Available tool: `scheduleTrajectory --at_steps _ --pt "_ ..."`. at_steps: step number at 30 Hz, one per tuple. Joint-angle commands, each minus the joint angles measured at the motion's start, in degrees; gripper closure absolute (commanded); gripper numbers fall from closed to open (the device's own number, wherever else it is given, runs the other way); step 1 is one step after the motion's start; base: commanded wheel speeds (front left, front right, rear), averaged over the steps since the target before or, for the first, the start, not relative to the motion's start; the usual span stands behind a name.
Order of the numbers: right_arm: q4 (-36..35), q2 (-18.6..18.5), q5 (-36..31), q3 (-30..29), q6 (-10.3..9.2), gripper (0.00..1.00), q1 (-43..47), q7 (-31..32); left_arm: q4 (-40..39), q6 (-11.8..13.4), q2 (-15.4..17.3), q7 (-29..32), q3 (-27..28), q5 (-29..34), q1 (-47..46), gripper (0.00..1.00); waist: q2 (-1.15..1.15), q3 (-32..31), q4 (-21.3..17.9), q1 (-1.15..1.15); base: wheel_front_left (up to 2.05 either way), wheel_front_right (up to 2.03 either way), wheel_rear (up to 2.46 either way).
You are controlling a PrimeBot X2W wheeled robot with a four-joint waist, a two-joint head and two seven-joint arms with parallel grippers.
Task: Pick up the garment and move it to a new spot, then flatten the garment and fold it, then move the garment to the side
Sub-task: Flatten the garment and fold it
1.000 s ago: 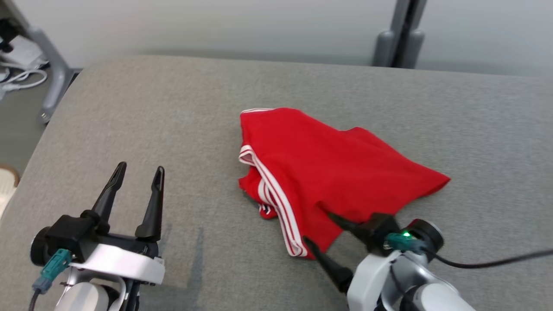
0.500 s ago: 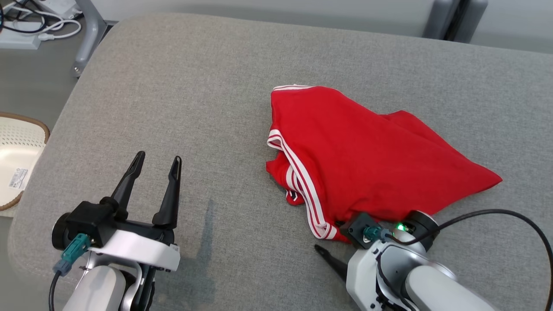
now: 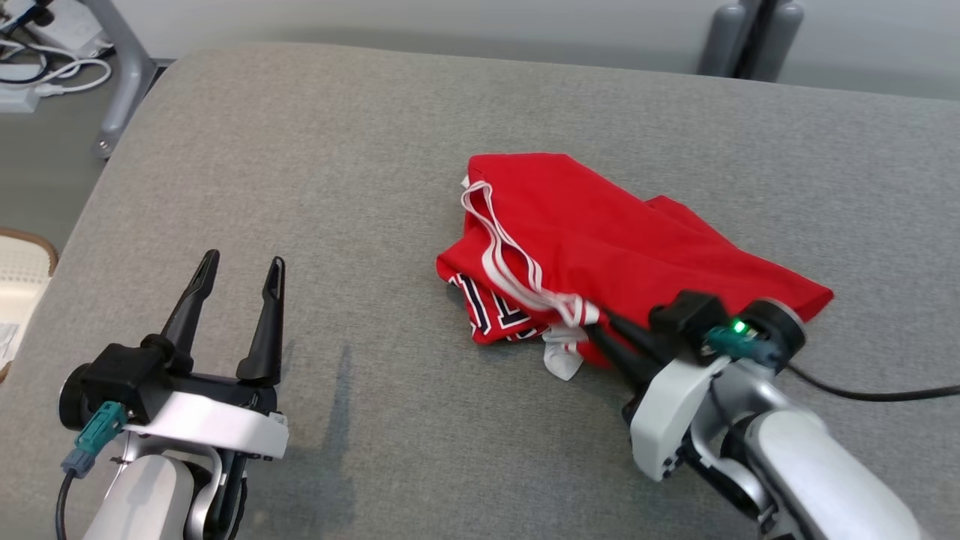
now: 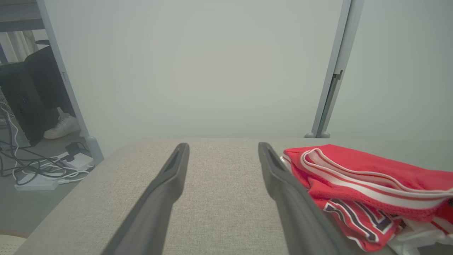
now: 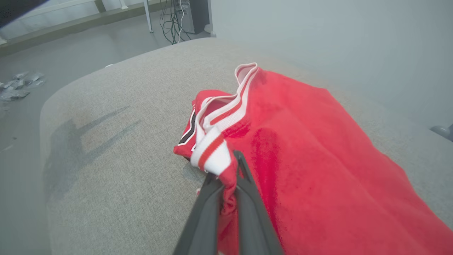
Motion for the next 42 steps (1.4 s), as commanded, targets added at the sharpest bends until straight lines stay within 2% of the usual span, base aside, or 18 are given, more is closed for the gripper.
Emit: scheduleTrajectory --at_steps 1,8,13,15,16,17,23,26,31,32,33,34,39,42 --pt "-1.5 0.2 0.1 -1.5 -0.02 1.00 0.6 -0.4 -0.2 -0.1 0.2 -0.2 0.5 0.5 0.3 0.00 0.00 -0.6 -1.1 0.00 0.00 0.00 0.00" --pt "-9.9 3.7 -0.4 -14.2 -0.02 1.00 3.6 -1.1 -0.5 -0.5 0.6 -0.2 1.1 1.4 1.1 0.00 0.00 -1.1 -5.1 0.00 0.00 0.00 0.00" --pt "-11.6 7.0 0.7 -25.7 -0.02 1.00 6.8 -1.8 -0.5 -0.3 0.8 -0.1 0.7 1.8 0.6 0.00 0.00 -1.2 -8.1 0.00 0.00 0.00 0.00" --pt "-11.4 7.6 1.2 -28.0 -0.02 1.00 7.4 -2.1 -0.5 -0.2 0.9 -0.1 0.5 1.9 0.4 0.00 0.00 -1.2 -8.6 0.00 0.00 0.00 0.00" --pt "-10.2 8.8 3.6 -32.6 -0.02 1.00 8.6 -2.1 -0.6 -0.4 1.0 0.2 0.3 1.9 0.1 0.00 0.00 -1.1 -9.5 0.00 0.00 0.00 0.00" --pt "-10.2 8.8 3.6 -32.6 -0.02 1.00 8.6 -2.1 -0.6 -0.4 1.0 0.2 0.3 1.9 0.1 0.00 0.00 -1.1 -9.5 0.00 0.00 0.00 0.00" --pt "-2.8 10.1 7.6 -43.7 -0.01 1.00 11.6 -3.7 -0.7 -0.6 1.2 0.8 -0.5 2.0 -0.9 0.00 0.00 -0.2 -11.4 0.00 0.00 0.00 0.00" --pt "2.3 10.3 9.0 -46.6 -0.02 1.00 12.3 -5.4 -0.7 -0.5 1.2 0.8 -0.6 2.0 -1.3 0.00 0.00 0.2 -12.0 0.00 0.00 0.00 0.00" --pt "10.0 10.3 9.8 -47.8 -0.02 1.00 10.8 -9.3 -0.7 -0.2 1.5 0.8 -0.7 1.8 -1.7 0.00 0.00 0.8 -12.7 0.00 0.00 0.00 0.00" --pt "11.2 10.3 10.3 -47.9 -0.02 0.81 10.3 -10.2 -0.7 -0.1 1.5 0.8 -0.6 1.8 -1.7 0.00 0.00 0.8 -12.9 0.00 0.00 0.00 0.00" --pt "12.4 9.9 9.8 -47.9 -0.02 0.54 10.0 -11.0 -0.7 -0.1 1.5 0.8 -0.6 1.7 -1.7 0.00 0.00 0.9 -13.0 0.00 0.00 0.00 0.00" --pt "13.6 9.4 9.1 -48.1 -0.02 0.00 9.7 -11.9 -0.7 0.0 1.5 0.7 -0.5 1.6 -1.7 0.00 0.00 0.9 -13.0 0.00 0.00 0.00 0.00" --pt "15.6 8.4 6.7 -49.1 -0.01 0.00 8.6 -15.7 -0.7 0.9 1.2 0.5 0.0 1.4 -1.2 0.00 0.00 0.5 -13.2 0.00 0.00 0.00 0.00" --pt "12.9 7.3 3.5 -48.2 -0.01 0.00 10.0 -18.2 -0.9 1.6 1.2 0.4 0.6 1.2 -0.2 0.00 0.00 -0.5 -13.3 0.00 0.00 0.00 0.00"
